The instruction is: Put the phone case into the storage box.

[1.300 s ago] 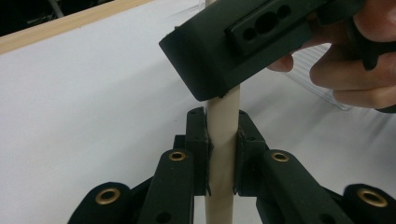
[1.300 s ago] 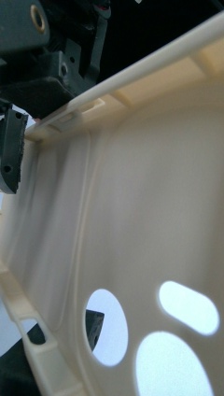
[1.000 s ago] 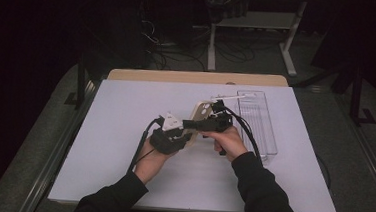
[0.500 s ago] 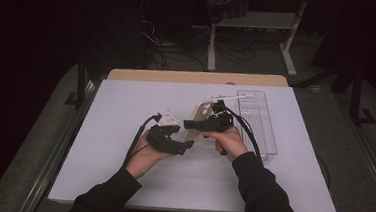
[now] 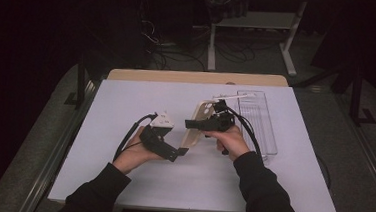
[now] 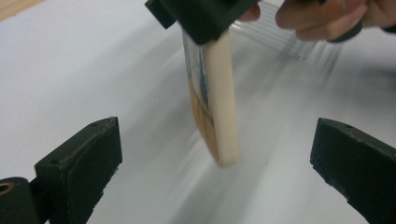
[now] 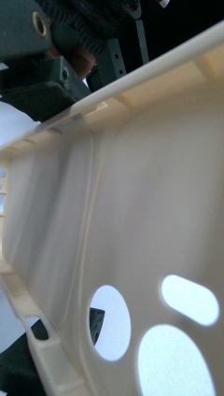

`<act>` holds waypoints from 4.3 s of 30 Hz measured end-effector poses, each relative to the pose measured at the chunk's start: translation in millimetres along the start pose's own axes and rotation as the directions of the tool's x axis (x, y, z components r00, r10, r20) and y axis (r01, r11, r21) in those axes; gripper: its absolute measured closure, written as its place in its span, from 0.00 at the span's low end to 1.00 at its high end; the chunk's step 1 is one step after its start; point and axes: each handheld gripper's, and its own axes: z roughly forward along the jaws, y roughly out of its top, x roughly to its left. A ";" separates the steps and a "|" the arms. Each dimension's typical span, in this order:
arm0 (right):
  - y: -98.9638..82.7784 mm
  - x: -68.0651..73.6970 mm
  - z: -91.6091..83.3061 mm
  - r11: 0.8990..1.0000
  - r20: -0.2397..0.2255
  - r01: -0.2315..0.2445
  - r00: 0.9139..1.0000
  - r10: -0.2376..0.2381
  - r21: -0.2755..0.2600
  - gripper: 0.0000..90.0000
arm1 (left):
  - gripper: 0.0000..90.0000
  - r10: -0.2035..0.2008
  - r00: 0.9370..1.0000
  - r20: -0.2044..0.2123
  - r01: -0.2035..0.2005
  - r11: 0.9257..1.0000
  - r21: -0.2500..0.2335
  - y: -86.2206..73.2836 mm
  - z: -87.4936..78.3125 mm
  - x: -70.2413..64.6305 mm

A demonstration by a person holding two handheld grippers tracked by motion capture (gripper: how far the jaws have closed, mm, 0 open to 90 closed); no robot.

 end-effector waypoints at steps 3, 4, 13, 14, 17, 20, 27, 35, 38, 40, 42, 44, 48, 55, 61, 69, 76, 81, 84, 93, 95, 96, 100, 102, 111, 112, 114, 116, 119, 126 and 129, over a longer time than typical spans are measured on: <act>0.2 -0.7 -0.6 1.000 0.001 0.012 1.000 -0.012 -0.003 0.09 | 0.00 0.006 1.000 -0.007 -0.006 1.000 -0.013 -3.5 -6.6 3.6; 0.3 -0.4 -0.8 1.000 0.001 0.011 1.000 -0.011 -0.003 0.09 | 0.00 -0.004 1.000 0.000 0.004 1.000 -0.017 -4.8 -8.7 5.2; 1.4 0.5 -3.3 1.000 -0.002 0.010 1.000 -0.010 -0.008 0.09 | 0.00 -0.010 1.000 -0.015 0.009 0.999 -0.043 -25.3 -27.5 15.9; 1.5 0.4 -3.4 1.000 -0.001 0.009 1.000 -0.009 -0.007 0.09 | 0.00 -0.003 1.000 -0.019 0.002 0.999 -0.046 -27.2 -29.1 17.0; 1.5 0.5 -3.6 1.000 0.000 0.008 1.000 -0.008 -0.008 0.09 | 0.00 -0.012 1.000 -0.021 0.010 0.999 -0.052 -34.4 -35.6 19.5; 1.3 0.6 -3.4 1.000 0.000 0.009 1.000 -0.009 -0.007 0.09 | 0.00 -0.002 1.000 -0.023 0.001 0.998 -0.056 -42.1 -40.4 21.2; 0.3 0.2 -2.7 1.000 0.001 0.013 1.000 -0.013 -0.003 0.09 | 0.00 -0.008 0.998 -0.065 0.005 0.998 -0.055 -68.6 -48.9 19.6; 0.1 1.8 -2.0 1.000 0.002 0.000 1.000 0.000 -0.002 0.09 | 0.00 -0.032 0.998 -0.055 0.026 0.995 -0.094 -92.2 -60.3 17.5; -0.4 1.4 -1.0 1.000 0.008 0.007 1.000 -0.007 0.005 0.09 | 0.00 -0.026 0.998 -0.053 0.022 0.997 -0.078 -97.2 -59.7 16.8; -0.4 1.7 0.2 1.000 0.013 0.001 1.000 -0.001 0.006 0.09 | 0.00 -0.038 0.998 -0.042 0.035 0.996 -0.076 -98.3 -58.6 17.3; -0.1 1.6 1.1 1.000 0.009 -0.005 1.000 0.005 0.001 0.09 | 0.00 -0.042 0.998 -0.045 0.038 0.996 -0.080 -98.5 -58.0 17.3; 1.1 2.2 1.4 1.000 0.013 -0.015 1.000 0.015 0.000 0.09 | 0.00 -0.037 0.998 -0.054 0.032 0.997 -0.075 -98.3 -58.3 16.9; 5.8 2.9 0.9 1.000 0.031 -0.010 0.999 0.010 0.004 0.09 | 0.00 -0.029 0.998 -0.064 0.024 0.996 -0.082 -98.4 -60.0 17.9; 13.4 1.0 -6.1 1.000 0.062 -0.011 0.998 0.010 0.001 0.09 | 0.00 -0.044 0.997 -0.062 0.041 0.998 -0.055 -99.6 -60.4 22.3; 23.3 -2.9 -15.2 1.000 0.091 -0.013 0.996 0.013 -0.008 0.09 | 0.00 -0.053 0.997 -0.053 0.050 0.997 -0.050 -99.5 -59.8 21.3; 36.7 -6.0 -27.0 0.999 0.124 -0.018 0.992 0.022 -0.032 0.09 | 0.00 -0.072 0.996 -0.050 0.068 0.996 -0.064 -99.1 -59.6 19.0; 49.9 -11.9 -37.5 0.998 0.164 0.002 0.986 0.008 -0.059 0.09 | 0.00 -0.058 0.996 -0.061 0.055 0.997 -0.049 -100.0 -60.8 19.4; 56.5 -15.4 -44.7 0.998 0.194 -0.012 0.981 0.025 -0.069 0.09 | 0.00 -0.064 0.996 -0.068 0.061 0.997 -0.049 -100.3 -61.8 18.7; 61.1 -15.9 -48.9 0.997 0.202 -0.018 0.979 0.032 -0.073 0.09 | 0.00 -0.063 0.996 -0.067 0.060 0.997 -0.048 -100.4 -61.5 19.3; 73.8 -20.3 -60.8 0.996 0.240 -0.008 0.970 0.029 -0.088 0.09 | 0.00 -0.083 0.994 -0.064 0.080 0.995 -0.060 -100.7 -60.1 18.0; 76.0 -20.9 -63.2 0.996 0.248 -0.012 0.968 0.034 -0.090 0.09 | 0.00 -0.082 0.995 -0.064 0.078 0.995 -0.057 -100.6 -59.9 17.7; 77.5 -21.4 -64.6 0.996 0.253 -0.014 0.967 0.037 -0.092 0.09 | 0.00 -0.079 0.995 -0.066 0.076 0.996 -0.054 -100.5 -59.9 17.7; 82.8 -24.6 -69.5 0.995 0.271 -0.004 0.962 0.031 -0.100 0.09 | 0.00 -0.068 0.995 -0.070 0.065 0.997 -0.042 -100.3 -60.7 18.3; 85.6 -26.2 -73.2 0.995 0.286 -0.010 0.958 0.039 -0.102 0.09 | 0.00 -0.073 0.995 -0.070 0.070 0.997 -0.043 -100.5 -60.7 18.5; 94.7 -37.4 -90.0 0.992 0.336 -0.015 0.940 0.057 -0.126 0.09 | 0.00 -0.067 0.995 -0.073 0.065 0.997 -0.029 -100.6 -60.9 19.4; 95.6 -38.5 -91.9 0.991 0.340 -0.019 0.938 0.063 -0.131 0.09 | 0.00 -0.069 0.995 -0.074 0.067 0.997 -0.029 -100.6 -60.9 19.4; 96.9 -41.0 -95.4 0.991 0.350 -0.021 0.934 0.067 -0.134 0.09 | 0.00 -0.071 0.995 -0.074 0.069 0.997 -0.030 -100.5 -61.2 19.6; 98.7 -43.6 -99.7 0.989 0.362 -0.025 0.929 0.076 -0.143 0.09 | 0.00 -0.073 0.995 -0.075 0.071 0.997 -0.031 -100.5 -61.2 19.7; 101.4 -46.5 -104.9 0.989 0.384 -0.026 0.920 0.080 -0.144 0.09 | 0.00 -0.072 0.995 -0.076 0.070 0.997 -0.030 -100.5 -61.0 19.5; 106.5 -53.6 -113.2 0.990 0.442 -0.018 0.893 0.079 -0.140 0.09 | 0.00 -0.078 0.994 -0.077 0.076 0.997 -0.032 -100.6 -61.0 19.5; 107.5 -57.6 -115.1 0.991 0.474 -0.015 0.877 0.077 -0.132 0.09 | 0.00 -0.079 0.994 -0.077 0.077 0.997 -0.031 -100.5 -61.1 19.4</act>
